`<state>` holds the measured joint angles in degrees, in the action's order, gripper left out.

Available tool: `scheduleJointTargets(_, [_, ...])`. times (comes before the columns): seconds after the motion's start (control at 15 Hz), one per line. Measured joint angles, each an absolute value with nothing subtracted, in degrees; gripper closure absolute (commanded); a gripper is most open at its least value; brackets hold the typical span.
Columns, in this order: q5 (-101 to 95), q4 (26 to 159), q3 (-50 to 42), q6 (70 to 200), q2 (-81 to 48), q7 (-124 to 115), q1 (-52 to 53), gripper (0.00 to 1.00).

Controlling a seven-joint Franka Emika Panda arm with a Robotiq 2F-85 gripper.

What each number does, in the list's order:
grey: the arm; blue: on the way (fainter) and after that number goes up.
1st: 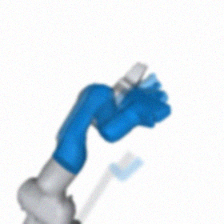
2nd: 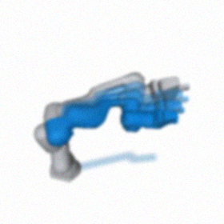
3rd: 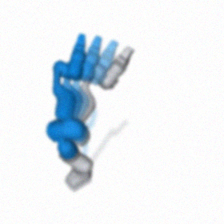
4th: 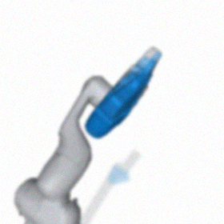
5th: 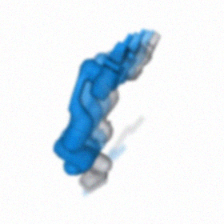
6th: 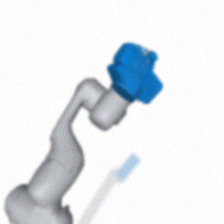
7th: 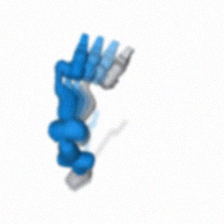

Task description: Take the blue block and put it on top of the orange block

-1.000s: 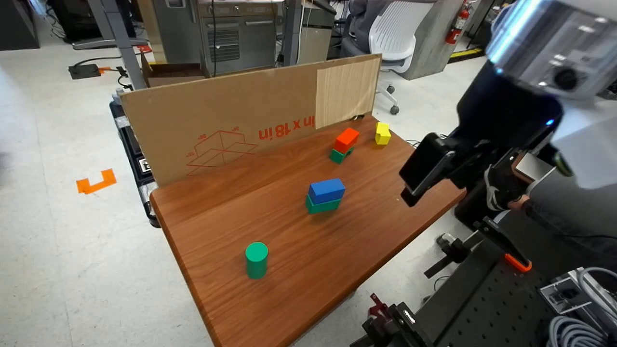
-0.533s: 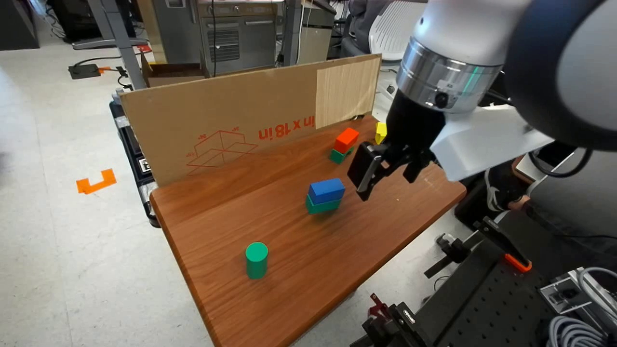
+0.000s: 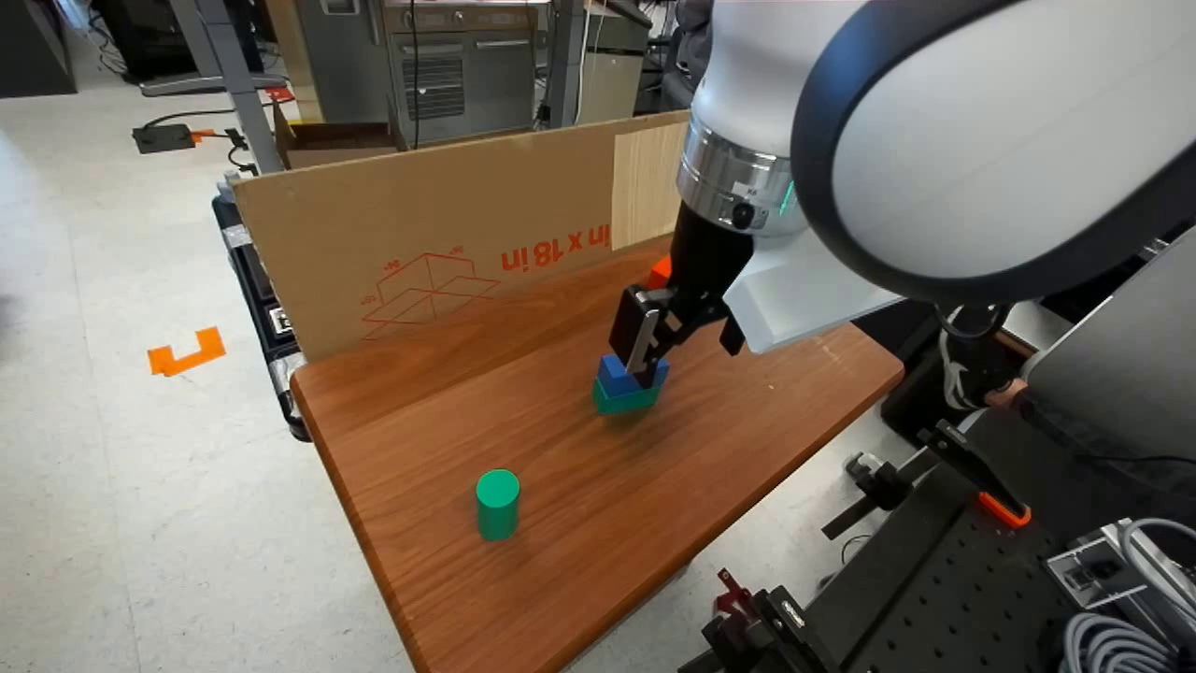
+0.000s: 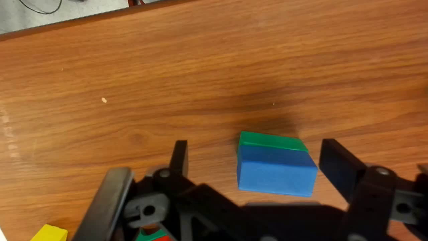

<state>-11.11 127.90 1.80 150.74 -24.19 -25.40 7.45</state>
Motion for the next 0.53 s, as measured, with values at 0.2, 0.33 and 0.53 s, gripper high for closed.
scheduleJointTargets(0.2, [-10.78,125.32,1.25,150.58,-26.33,-25.40,7.96,0.00])
scheduleJointTargets(0.33, [-10.49,123.84,1.20,150.51,-27.45,-25.40,8.03,0.00])
scheduleJointTargets(0.53, [-9.38,122.09,1.19,150.35,-28.96,-25.25,8.17,0.00])
